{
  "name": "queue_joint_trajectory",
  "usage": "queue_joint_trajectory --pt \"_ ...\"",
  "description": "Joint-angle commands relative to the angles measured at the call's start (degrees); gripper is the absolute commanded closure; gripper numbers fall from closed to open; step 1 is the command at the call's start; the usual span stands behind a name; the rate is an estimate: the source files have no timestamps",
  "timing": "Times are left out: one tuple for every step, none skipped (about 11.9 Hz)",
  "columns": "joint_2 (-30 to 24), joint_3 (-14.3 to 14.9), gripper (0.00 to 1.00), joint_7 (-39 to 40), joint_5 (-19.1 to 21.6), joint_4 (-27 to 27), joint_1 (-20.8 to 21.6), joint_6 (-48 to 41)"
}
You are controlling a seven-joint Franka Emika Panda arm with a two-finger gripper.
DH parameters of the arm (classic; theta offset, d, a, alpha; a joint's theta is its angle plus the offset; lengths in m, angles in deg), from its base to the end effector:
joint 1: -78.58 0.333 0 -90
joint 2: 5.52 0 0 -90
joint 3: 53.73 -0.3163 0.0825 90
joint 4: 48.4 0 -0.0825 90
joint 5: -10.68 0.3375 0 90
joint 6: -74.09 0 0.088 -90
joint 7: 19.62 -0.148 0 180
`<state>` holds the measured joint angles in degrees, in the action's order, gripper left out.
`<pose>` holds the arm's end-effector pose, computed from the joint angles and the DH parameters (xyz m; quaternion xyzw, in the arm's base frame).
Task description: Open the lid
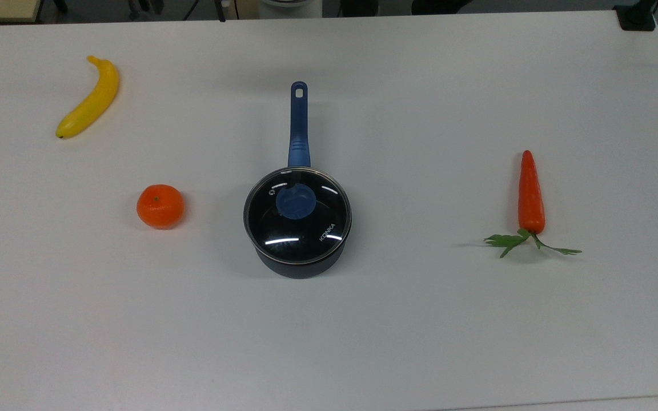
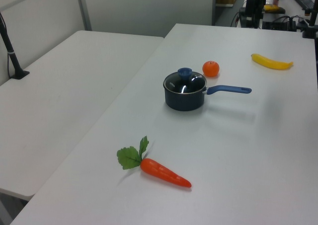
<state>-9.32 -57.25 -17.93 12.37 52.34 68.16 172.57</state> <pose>0.4953 -0.0552 0.5496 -0.9987 0.0475 -0.0143 0.0115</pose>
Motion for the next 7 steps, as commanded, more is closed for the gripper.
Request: queue_joint_trajectory --pt "0.02 -0.62 0.00 0.59 -1.33 -0.98 -0.48 -2.58" --pt "0.02 -0.62 0.00 0.68 -1.42 -0.99 -0.39 -2.58" --pt "0.02 -0.62 0.00 0.59 -1.43 -0.99 -0.39 -2.58" --pt "0.02 -0.53 0.00 0.59 -1.43 -0.99 -0.30 -2.58" --pt "-0.07 -0.53 0.00 0.59 -1.95 -0.99 -0.21 -2.67" --pt "-0.07 -0.61 0.00 0.59 -2.13 -0.99 -0.13 -2.76" --pt "0.02 -0.53 0.00 0.59 -2.13 -0.99 -0.04 -2.85"
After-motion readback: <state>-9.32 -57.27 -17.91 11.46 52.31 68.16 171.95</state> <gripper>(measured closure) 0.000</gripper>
